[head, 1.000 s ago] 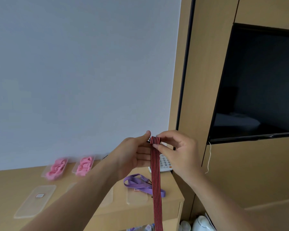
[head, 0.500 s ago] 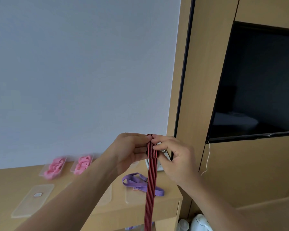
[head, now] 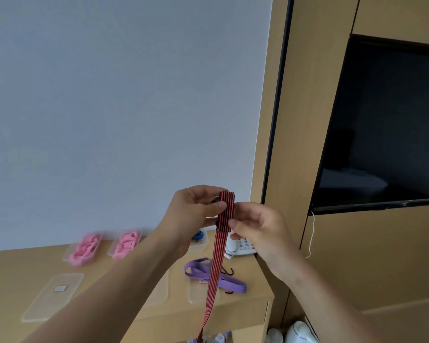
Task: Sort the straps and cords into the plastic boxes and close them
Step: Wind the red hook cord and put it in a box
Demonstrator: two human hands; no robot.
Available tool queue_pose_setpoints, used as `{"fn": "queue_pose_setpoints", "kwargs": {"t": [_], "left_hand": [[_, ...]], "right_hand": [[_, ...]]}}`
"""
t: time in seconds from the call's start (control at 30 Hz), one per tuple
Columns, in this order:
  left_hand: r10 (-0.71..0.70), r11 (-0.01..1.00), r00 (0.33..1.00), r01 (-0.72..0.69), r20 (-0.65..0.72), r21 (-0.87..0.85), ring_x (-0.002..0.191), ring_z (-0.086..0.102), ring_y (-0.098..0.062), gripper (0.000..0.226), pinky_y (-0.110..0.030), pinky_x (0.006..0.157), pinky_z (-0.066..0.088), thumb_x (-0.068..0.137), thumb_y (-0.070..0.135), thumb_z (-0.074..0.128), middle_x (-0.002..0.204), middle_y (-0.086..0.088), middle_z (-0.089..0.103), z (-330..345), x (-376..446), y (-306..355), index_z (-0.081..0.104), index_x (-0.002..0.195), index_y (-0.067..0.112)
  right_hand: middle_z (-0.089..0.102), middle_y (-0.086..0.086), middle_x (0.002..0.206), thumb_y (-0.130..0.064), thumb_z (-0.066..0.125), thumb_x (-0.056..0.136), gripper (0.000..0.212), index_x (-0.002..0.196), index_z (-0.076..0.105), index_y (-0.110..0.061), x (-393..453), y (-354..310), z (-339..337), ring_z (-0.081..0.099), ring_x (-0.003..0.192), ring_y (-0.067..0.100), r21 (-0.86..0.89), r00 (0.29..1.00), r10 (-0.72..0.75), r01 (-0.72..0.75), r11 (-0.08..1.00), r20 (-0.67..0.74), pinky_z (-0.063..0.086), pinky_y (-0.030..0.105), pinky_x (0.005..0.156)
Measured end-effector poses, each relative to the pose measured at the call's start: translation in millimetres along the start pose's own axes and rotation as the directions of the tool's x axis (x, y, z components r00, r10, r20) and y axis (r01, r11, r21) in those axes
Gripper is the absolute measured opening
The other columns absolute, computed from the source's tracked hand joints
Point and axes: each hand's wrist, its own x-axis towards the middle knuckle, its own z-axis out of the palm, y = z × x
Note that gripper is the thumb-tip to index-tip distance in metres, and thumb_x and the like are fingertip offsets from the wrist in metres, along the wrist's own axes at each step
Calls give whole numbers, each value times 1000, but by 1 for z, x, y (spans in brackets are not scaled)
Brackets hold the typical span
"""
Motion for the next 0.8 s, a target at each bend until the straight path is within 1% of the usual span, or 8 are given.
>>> {"fn": "queue_pose_setpoints", "kwargs": {"t": [0.17, 0.27, 0.37, 0.43, 0.5, 0.57, 0.67, 0.8], "left_hand": [[58, 998, 997, -59, 42, 8, 95, 76, -28, 22, -34, 79, 62, 89, -3, 69, 101, -13, 78, -3, -3, 1, 78, 105, 9], [74, 997, 995, -75, 61, 0, 96, 75, -32, 23, -36, 81, 62, 88, 0, 72, 105, -15, 77, -4, -4, 1, 79, 107, 10], [73, 997, 994, -71, 78, -27, 97, 74, -35, 24, -42, 88, 61, 86, 4, 74, 107, -17, 76, -4, -6, -1, 78, 109, 11], [56, 998, 993, -53, 107, -36, 102, 73, -34, 26, -45, 91, 60, 88, 13, 75, 111, -16, 75, -5, -8, -4, 76, 114, 13], [-17, 1000, 983, 20, 182, -10, 109, 70, -34, 31, -45, 92, 59, 92, 34, 70, 117, -13, 74, -5, -12, -8, 73, 118, 18], [-140, 990, 963, 142, 232, 12, 104, 72, -31, 45, -41, 88, 60, 94, 54, 61, 116, -11, 74, -4, -16, -11, 73, 117, 18], [-241, 968, 948, 249, 208, -11, 92, 73, -26, 55, -37, 81, 60, 91, 61, 57, 107, -14, 76, -1, -19, -12, 78, 106, 12], [-301, 944, 934, 321, 193, -78, 99, 73, -33, 62, -39, 81, 61, 91, 62, 57, 110, -21, 75, 1, -18, -8, 78, 106, 5]], "right_hand": [[77, 5, 97, -2, 73, 87, 26, 104, 75, -22, 1, -3, -5, 73, 93, 26, -83, 998, -55, 57, 995, 28, 60, 39, 84], [76, 11, 97, -8, 73, 85, 27, 107, 75, -24, -1, -6, -5, 74, 91, 30, 28, 995, -57, 55, 998, 76, 61, 38, 78], [76, 12, 96, -10, 75, 79, 27, 103, 76, -23, -1, -7, -4, 74, 89, 30, 42, 994, -76, 73, 996, 78, 60, 34, 74], [76, 12, 95, -10, 76, 77, 25, 99, 75, -22, -1, -7, -4, 74, 88, 30, 45, 994, -95, 92, 995, 57, 60, 36, 72], [75, 10, 94, -11, 77, 76, 25, 97, 75, -23, -1, -9, -6, 73, 90, 28, 17, 989, -146, 146, 989, 11, 60, 41, 76], [75, 5, 95, -11, 77, 75, 26, 97, 75, -24, 0, -13, -9, 72, 92, 22, -26, 978, -205, 204, 979, -26, 59, 40, 83], [74, 1, 94, -10, 74, 76, 27, 97, 73, -26, 0, -12, -9, 70, 92, 17, -80, 965, -261, 257, 963, -40, 59, 32, 79], [72, -2, 94, -4, 72, 79, 25, 101, 73, -18, -6, -4, -8, 70, 90, 23, -224, 931, -362, 343, 912, -48, 59, 40, 79]]}}
